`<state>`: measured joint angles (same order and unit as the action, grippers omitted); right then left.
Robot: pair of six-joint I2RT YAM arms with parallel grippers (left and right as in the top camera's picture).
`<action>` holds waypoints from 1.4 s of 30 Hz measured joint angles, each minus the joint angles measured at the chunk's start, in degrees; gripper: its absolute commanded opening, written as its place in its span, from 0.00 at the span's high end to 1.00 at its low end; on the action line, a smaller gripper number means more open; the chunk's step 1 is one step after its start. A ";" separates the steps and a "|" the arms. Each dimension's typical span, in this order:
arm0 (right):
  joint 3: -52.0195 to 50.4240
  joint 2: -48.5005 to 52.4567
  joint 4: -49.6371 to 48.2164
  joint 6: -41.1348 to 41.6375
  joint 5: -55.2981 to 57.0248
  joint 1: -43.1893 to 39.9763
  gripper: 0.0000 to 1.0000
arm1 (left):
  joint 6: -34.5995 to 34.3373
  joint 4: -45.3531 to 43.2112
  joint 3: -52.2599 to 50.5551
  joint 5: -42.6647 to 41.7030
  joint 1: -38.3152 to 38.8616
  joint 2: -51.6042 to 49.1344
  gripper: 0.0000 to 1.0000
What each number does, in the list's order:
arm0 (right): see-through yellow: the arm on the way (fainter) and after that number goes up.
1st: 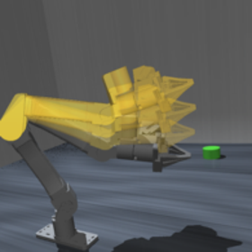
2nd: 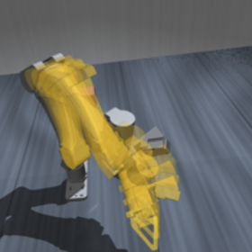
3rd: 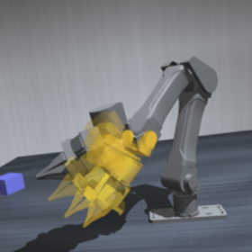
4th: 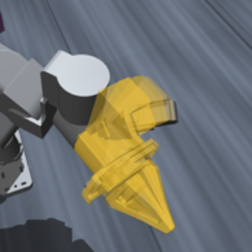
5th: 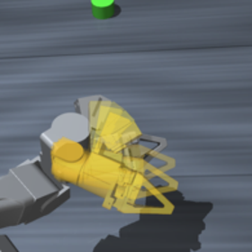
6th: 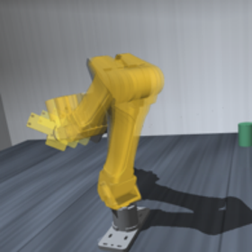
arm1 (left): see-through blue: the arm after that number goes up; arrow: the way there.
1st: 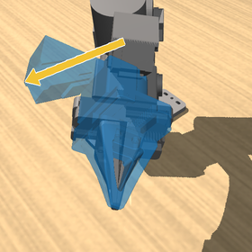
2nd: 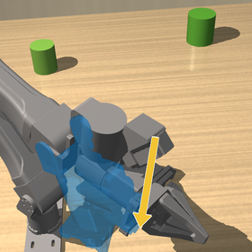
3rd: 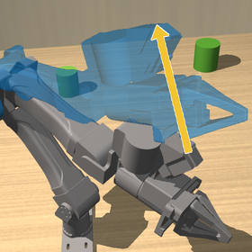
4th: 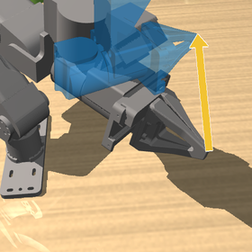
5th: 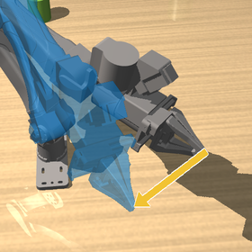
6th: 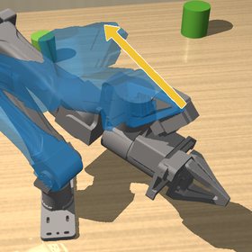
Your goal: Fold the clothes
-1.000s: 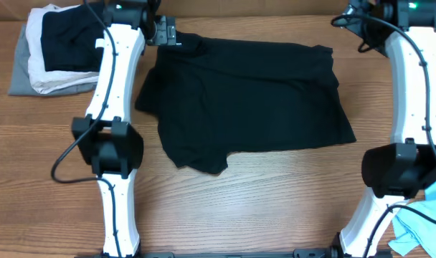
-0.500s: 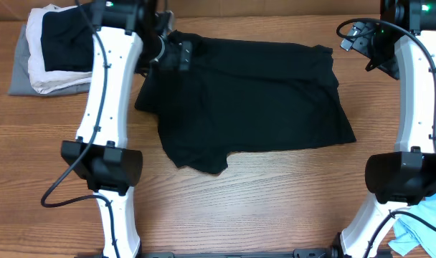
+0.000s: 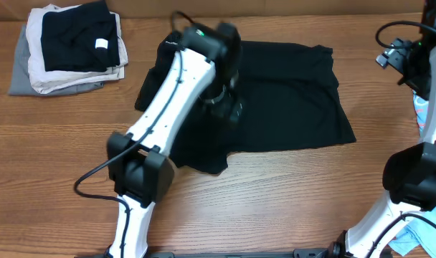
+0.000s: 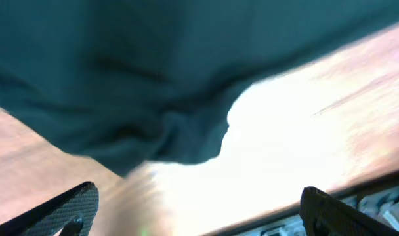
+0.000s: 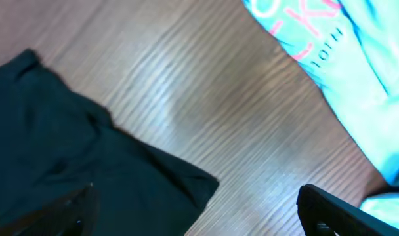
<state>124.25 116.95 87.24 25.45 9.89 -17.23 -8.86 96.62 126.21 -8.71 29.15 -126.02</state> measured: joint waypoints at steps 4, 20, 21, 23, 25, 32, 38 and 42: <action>-1.07 0.00 -1.22 0.00 -0.22 -2.19 0.00 | 0.00 0.02 -6.75 0.44 2.82 -0.17 0.00; -1.09 0.00 -2.19 0.02 -2.25 -4.04 0.00 | -2.43 -15.63 -29.18 1.84 7.19 -0.22 0.00; -1.09 0.00 -2.21 0.00 -2.32 -4.04 0.00 | -2.80 -16.83 -30.58 2.01 7.19 -0.22 0.00; -1.09 0.00 -2.38 0.00 -2.89 -4.04 0.00 | -3.13 -17.86 -32.79 2.12 7.08 -0.22 0.00; -1.09 0.00 -2.58 0.00 -3.37 -4.04 0.00 | -3.26 -18.08 -34.58 2.32 7.13 -0.22 0.00; -1.09 0.00 -3.19 0.00 -4.09 -4.04 0.00 | -3.91 -19.76 -35.91 3.37 7.15 -0.22 0.36; -3.61 -0.07 -4.48 0.00 -4.15 -4.04 0.00 | -4.33 -20.00 -35.93 4.26 7.15 -0.22 0.48; -9.51 -0.11 -8.04 0.02 -4.33 -4.02 0.01 | -4.57 -20.59 -35.93 4.63 7.13 -0.22 0.96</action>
<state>114.74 116.84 79.20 25.47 5.56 -21.26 -13.43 76.03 90.28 -4.08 36.27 -126.23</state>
